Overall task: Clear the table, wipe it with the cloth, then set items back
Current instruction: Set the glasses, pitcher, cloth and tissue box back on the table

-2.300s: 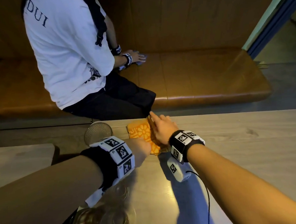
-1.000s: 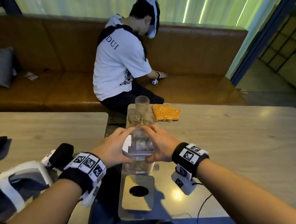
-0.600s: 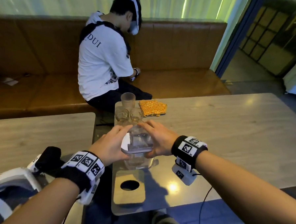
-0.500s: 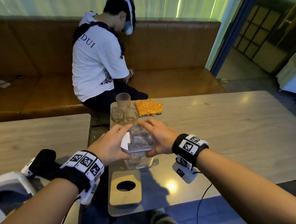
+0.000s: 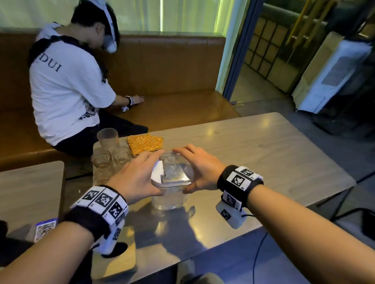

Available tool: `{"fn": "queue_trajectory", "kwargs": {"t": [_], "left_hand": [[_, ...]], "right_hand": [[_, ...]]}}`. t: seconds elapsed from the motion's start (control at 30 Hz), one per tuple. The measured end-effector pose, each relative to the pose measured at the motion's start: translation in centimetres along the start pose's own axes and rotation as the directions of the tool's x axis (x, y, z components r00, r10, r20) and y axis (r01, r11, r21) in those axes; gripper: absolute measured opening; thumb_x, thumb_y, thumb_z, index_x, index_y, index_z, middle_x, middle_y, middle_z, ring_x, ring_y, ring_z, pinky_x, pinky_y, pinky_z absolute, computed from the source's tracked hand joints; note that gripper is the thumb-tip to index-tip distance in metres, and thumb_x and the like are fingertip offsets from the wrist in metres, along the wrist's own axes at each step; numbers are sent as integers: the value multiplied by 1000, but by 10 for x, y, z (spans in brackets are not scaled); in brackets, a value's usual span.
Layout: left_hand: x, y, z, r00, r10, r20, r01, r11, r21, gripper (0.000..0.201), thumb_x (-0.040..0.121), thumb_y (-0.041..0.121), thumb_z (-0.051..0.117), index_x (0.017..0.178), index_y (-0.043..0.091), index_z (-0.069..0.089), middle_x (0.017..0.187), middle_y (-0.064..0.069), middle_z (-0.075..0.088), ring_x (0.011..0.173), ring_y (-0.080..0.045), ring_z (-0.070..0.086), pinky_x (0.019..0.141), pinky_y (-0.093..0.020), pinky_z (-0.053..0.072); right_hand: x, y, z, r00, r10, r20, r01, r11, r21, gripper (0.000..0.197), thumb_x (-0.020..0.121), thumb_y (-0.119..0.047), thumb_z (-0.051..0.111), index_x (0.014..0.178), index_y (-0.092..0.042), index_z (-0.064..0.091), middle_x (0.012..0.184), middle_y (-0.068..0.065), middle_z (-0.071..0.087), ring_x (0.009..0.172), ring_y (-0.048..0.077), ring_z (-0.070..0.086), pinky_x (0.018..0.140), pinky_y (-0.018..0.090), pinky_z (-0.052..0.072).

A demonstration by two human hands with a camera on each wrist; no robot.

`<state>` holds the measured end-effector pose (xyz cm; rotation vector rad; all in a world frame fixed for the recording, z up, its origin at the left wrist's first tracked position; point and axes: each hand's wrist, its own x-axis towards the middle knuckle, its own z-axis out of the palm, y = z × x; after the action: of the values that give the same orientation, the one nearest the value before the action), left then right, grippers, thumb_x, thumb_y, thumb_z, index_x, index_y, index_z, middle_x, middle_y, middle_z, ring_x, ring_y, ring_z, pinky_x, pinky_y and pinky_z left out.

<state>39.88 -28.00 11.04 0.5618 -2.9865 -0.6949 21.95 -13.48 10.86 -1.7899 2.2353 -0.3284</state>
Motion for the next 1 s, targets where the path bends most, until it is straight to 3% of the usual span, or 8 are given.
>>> {"fn": "queue_trajectory", "kwargs": {"t": [0.3, 0.6, 0.8, 1.0], "left_hand": [[95, 97, 25, 999, 21, -40, -21, 1000, -8, 110, 66, 46, 85, 151, 29, 19, 143, 4, 38, 132, -18, 38, 105, -37, 39], [210, 173, 84, 980, -162, -114, 144, 978, -152, 100, 64, 36, 86, 145, 36, 27, 137, 5, 40, 129, -18, 42, 104, -44, 40], [260, 185, 98, 971, -206, -122, 179, 963, -202, 94, 66, 36, 85, 142, 38, 29, 139, 5, 40, 130, -18, 42, 106, -45, 39], [288, 171, 101, 967, -236, -101, 213, 957, -196, 94, 66, 32, 86, 143, 34, 31, 138, 3, 40, 129, -20, 42, 106, -42, 39]], "right_hand": [[-27, 129, -57, 1000, -16, -25, 16, 1000, 12, 122, 52, -51, 89, 149, -27, 19, 135, 0, 41, 121, 22, 44, 96, 47, 46], [-9, 278, -90, 993, -109, 36, 108, 994, 31, 120, 53, -44, 90, 150, -22, 22, 134, 2, 40, 117, 24, 41, 96, 48, 45], [10, 330, -91, 994, -109, 18, 107, 991, 83, 115, 55, -37, 90, 149, -24, 25, 137, 0, 39, 118, 24, 41, 96, 42, 45], [36, 347, -83, 996, -81, 47, 74, 989, 124, 113, 55, -31, 91, 148, -24, 27, 140, 0, 38, 120, 25, 41, 99, 45, 44]]}}
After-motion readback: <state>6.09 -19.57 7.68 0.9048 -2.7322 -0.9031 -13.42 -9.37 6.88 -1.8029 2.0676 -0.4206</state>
